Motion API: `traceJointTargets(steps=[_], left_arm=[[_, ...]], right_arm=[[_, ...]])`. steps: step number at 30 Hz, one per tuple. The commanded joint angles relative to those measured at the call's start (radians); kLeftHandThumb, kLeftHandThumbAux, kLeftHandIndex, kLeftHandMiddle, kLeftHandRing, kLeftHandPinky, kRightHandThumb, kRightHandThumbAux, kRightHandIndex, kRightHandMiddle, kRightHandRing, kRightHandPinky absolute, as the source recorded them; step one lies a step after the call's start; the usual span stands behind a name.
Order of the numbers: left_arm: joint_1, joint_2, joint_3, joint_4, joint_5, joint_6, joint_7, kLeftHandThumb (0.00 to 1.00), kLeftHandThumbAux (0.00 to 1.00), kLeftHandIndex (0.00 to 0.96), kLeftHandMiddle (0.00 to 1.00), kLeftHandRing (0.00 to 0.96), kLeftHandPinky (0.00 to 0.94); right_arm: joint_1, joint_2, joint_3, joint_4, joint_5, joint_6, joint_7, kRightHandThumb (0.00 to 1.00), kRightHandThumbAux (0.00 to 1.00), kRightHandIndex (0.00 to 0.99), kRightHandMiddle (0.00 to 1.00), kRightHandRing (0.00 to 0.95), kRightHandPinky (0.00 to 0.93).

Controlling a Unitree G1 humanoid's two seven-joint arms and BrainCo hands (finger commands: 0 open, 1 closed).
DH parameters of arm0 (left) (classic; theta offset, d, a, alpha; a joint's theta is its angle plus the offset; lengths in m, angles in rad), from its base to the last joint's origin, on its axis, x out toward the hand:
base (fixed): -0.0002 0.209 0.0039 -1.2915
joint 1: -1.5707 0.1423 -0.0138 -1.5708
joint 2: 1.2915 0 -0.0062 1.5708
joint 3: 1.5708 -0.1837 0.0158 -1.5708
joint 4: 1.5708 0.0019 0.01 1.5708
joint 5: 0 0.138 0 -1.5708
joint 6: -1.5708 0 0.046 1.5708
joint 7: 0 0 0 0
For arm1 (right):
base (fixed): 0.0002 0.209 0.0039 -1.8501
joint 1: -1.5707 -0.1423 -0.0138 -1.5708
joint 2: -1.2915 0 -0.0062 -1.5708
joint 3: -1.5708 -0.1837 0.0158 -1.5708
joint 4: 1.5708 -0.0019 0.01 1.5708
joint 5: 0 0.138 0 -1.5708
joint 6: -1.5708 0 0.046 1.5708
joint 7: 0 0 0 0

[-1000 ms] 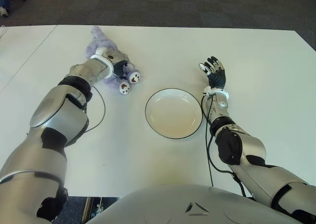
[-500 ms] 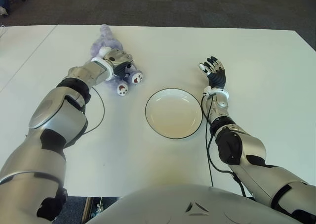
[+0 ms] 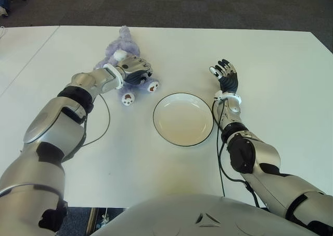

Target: Put the doll into the plate.

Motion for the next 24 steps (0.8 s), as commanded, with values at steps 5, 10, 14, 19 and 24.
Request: traceJointTargets(steps=[5, 10, 14, 19, 24], left_arm=[[0.070, 0.040, 0.030, -0.165, -0.003, -0.036, -0.083, 1.000, 0.656, 0.385, 0.502, 0.517, 0.462], [0.096, 0.062, 0.052, -0.235, -0.002, -0.032, -0.119, 1.000, 0.657, 0.382, 0.499, 0.516, 0.462], [0.132, 0.086, 0.076, -0.323, -0.006, -0.027, -0.147, 0.952, 0.649, 0.386, 0.507, 0.528, 0.747], [0.163, 0.107, 0.102, -0.411, 0.000, -0.013, -0.191, 0.951, 0.648, 0.388, 0.509, 0.529, 0.756], [0.172, 0.121, 0.115, -0.468, 0.005, -0.005, -0.245, 0.952, 0.647, 0.391, 0.508, 0.532, 0.767]], right_arm=[[0.144, 0.038, -0.018, 0.099, 0.023, 0.134, -0.035, 0.000, 0.886, 0.219, 0.225, 0.201, 0.185], [0.144, 0.039, -0.019, 0.099, 0.025, 0.135, -0.034, 0.000, 0.884, 0.216, 0.226, 0.204, 0.192], [0.143, 0.039, -0.020, 0.100, 0.027, 0.137, -0.033, 0.000, 0.886, 0.217, 0.229, 0.207, 0.196], [0.142, 0.040, -0.022, 0.104, 0.031, 0.129, -0.035, 0.000, 0.889, 0.222, 0.236, 0.214, 0.203], [0.142, 0.040, -0.022, 0.107, 0.032, 0.122, -0.032, 0.000, 0.880, 0.221, 0.233, 0.214, 0.199]])
